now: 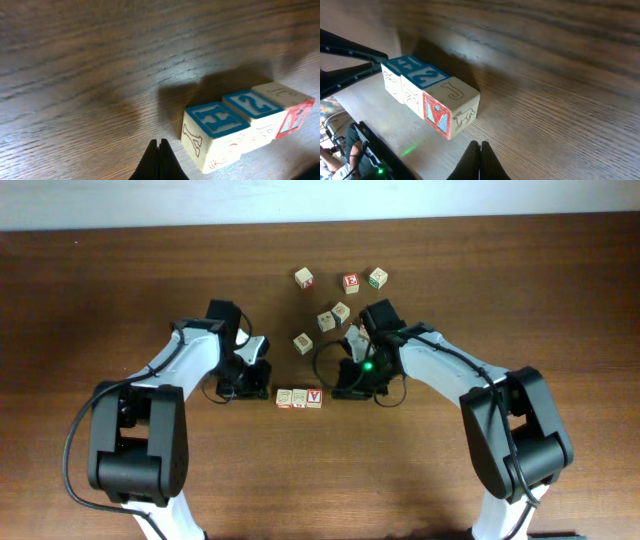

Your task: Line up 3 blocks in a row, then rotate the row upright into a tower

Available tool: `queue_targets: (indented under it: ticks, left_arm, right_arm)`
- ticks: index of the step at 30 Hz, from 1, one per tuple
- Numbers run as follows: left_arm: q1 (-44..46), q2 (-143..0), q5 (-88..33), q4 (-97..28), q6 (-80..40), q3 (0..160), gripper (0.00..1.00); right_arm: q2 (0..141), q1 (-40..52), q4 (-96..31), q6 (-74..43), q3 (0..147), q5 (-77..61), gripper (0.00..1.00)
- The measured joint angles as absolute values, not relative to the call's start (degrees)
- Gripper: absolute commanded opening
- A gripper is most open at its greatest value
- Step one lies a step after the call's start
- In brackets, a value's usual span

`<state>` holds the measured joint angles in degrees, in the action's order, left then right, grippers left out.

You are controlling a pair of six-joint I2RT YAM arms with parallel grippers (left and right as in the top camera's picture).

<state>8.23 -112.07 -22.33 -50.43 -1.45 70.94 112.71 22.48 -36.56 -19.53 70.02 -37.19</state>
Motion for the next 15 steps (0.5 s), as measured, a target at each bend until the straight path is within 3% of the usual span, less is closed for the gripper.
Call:
queue_targets:
  ticks: [15]
  left_arm:
    - [8.2, -112.1, -25.1, -50.0, -1.5, 70.5, 0.00]
  right_arm:
    - [112.8, 26.3, -32.6, -30.0, 68.3, -34.8, 0.04]
